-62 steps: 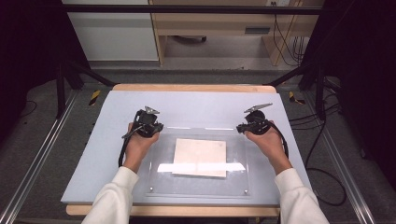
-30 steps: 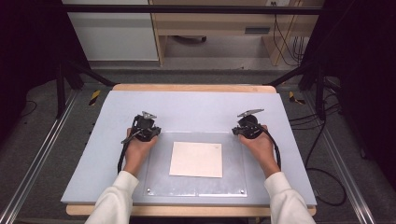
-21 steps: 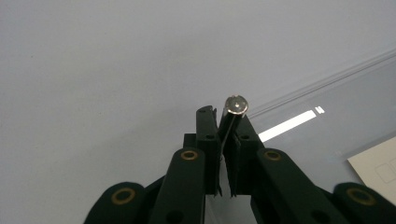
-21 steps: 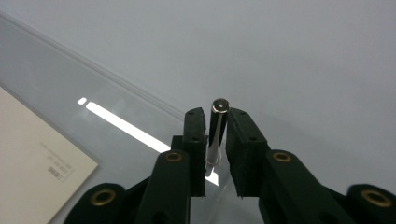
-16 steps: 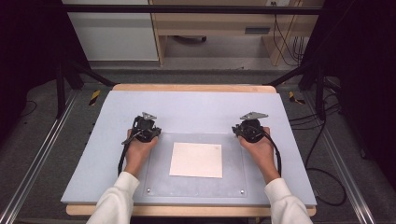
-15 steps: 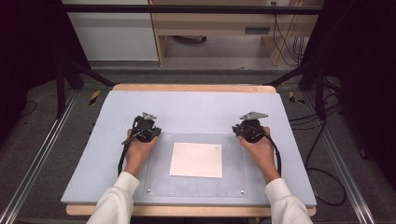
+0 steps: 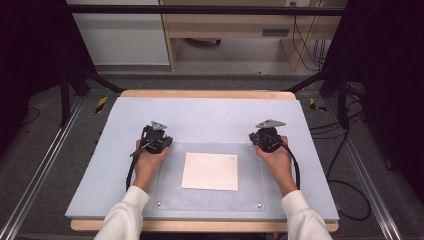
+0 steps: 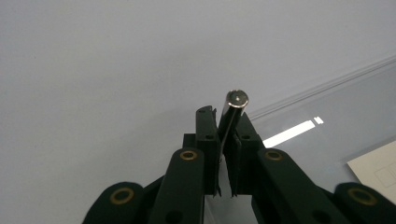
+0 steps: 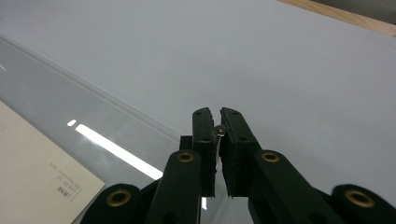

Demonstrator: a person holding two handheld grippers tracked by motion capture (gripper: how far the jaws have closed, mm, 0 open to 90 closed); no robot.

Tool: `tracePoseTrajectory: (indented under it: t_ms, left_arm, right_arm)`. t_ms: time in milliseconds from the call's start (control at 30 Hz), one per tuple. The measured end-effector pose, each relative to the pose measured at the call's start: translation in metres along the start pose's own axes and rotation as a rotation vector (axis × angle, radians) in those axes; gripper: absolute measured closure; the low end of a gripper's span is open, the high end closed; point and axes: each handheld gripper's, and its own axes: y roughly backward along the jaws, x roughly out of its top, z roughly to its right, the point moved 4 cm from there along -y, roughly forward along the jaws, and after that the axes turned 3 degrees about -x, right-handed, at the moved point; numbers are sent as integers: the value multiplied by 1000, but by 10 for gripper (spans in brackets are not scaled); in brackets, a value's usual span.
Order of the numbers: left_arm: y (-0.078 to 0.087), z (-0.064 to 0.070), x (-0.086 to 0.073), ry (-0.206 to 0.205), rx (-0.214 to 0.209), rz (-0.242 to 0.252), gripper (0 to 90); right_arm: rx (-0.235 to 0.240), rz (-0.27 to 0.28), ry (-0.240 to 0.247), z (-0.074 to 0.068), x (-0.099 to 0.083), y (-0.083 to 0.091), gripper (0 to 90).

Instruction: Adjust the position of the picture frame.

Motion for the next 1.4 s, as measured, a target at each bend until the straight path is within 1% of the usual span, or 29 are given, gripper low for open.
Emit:
tracePoseTrajectory:
  t_ms: [167,200,267,300,333,367,433,500,533,567,600,700,767,833,967,1033,1100,1167,1200,1233,1267,1300,1333,1367,1400]
  left_arm:
    - [1,0,-3,7,-3,40,829]
    - [3,-1,-3,0,0,42,823]
    - [5,-1,-3,3,3,57,796]
    - [6,-1,-3,4,-3,75,791]
    - [6,0,-2,2,2,87,795]
    - [7,-1,-2,-8,4,90,794]
    - [9,1,0,0,10,125,795]
    - [11,3,2,-14,18,148,817]
    - [12,3,2,-15,22,153,825]
    - [13,4,3,-13,25,160,826]
    - [13,4,3,-1,23,165,829]
    - [13,3,3,-2,23,164,835]
    - [13,4,3,-12,33,161,836]
    - [13,4,3,-6,36,165,836]
    - [13,4,3,0,38,169,835]
    - [13,5,3,-7,46,172,835]
    - [13,5,3,-4,47,174,835]
    - [13,5,3,14,45,178,837]
    - [13,5,4,16,38,169,838]
    - [13,4,5,3,35,152,840]
    - [13,4,6,-7,32,135,842]
    - [13,3,8,-12,28,119,842]
    - [13,2,9,-5,18,107,843]
    - [12,1,10,1,10,99,843]
    - [12,-1,12,0,1,79,843]
  right_arm:
    - [3,9,-3,0,-1,0,844]
    - [4,8,0,0,-1,0,836]
    - [4,7,0,-1,-2,-1,831]
    - [2,5,0,-1,-2,-2,828]
    - [1,4,0,-1,-2,-2,828]
    - [-1,3,3,-1,-2,-2,829]
    - [-2,2,-6,-1,-2,-2,836]
    - [1,1,-11,-1,-3,-2,833]
    - [2,2,-13,-1,-3,-2,828]
    - [3,2,-13,-1,-3,-2,827]
    - [1,2,-12,-2,-3,-2,826]
    - [-1,2,-15,-1,-3,-2,843]
    - [-4,0,-14,-1,-3,-2,850]
    - [-12,0,-8,-2,-3,-2,851]
    - [-6,-8,-10,-1,-2,-3,853]
    - [-5,-11,-11,-1,-2,-2,853]
    - [-3,-11,-11,-1,-2,-3,854]
    - [-2,-15,-13,-1,-2,-3,854]
    - [-1,-18,-11,0,-2,-3,855]
    - [3,-28,-19,-1,-1,-3,855]
    - [7,-36,-14,0,0,-3,855]
    - [12,-45,-20,1,1,-3,855]
    - [19,-56,-16,2,2,-4,854]
    - [28,-76,-24,3,4,-5,854]
    - [35,-88,-29,3,5,-5,853]
